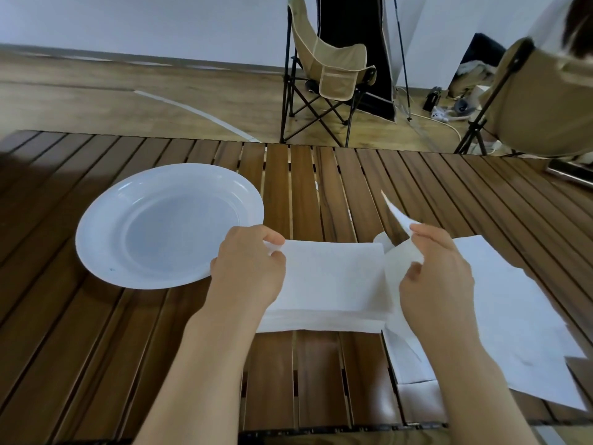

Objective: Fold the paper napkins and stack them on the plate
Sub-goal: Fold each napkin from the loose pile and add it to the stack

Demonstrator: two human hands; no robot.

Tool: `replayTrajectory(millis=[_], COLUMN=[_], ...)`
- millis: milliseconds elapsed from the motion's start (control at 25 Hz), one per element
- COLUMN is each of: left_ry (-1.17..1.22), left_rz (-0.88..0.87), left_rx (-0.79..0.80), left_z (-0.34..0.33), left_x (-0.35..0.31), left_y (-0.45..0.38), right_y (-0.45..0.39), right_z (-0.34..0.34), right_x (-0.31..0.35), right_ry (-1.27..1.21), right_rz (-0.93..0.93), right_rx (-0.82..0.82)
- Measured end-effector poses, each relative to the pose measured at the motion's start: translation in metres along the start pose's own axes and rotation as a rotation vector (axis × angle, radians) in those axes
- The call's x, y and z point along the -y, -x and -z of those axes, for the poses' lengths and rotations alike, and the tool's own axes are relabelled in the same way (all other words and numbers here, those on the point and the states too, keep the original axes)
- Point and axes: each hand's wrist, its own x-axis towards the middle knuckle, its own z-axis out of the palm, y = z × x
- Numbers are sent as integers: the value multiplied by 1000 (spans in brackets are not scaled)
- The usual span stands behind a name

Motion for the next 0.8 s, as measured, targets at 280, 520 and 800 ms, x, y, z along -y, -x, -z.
replayTrajectory(millis=[280, 520, 800], left_ry=[9, 6, 198], left_rz=[-4, -47, -102], left_rx=[-15, -32, -17], left_z=[1, 4, 4], left_x=[-2, -6, -7], left_y=[0, 2, 0], right_y=[-3, 1, 3], right_z=[5, 17, 28], right_x=[12, 25, 27], right_ry=[-292, -671, -1416], right_rz=[377, 425, 56], right_rx=[-282, -236, -84])
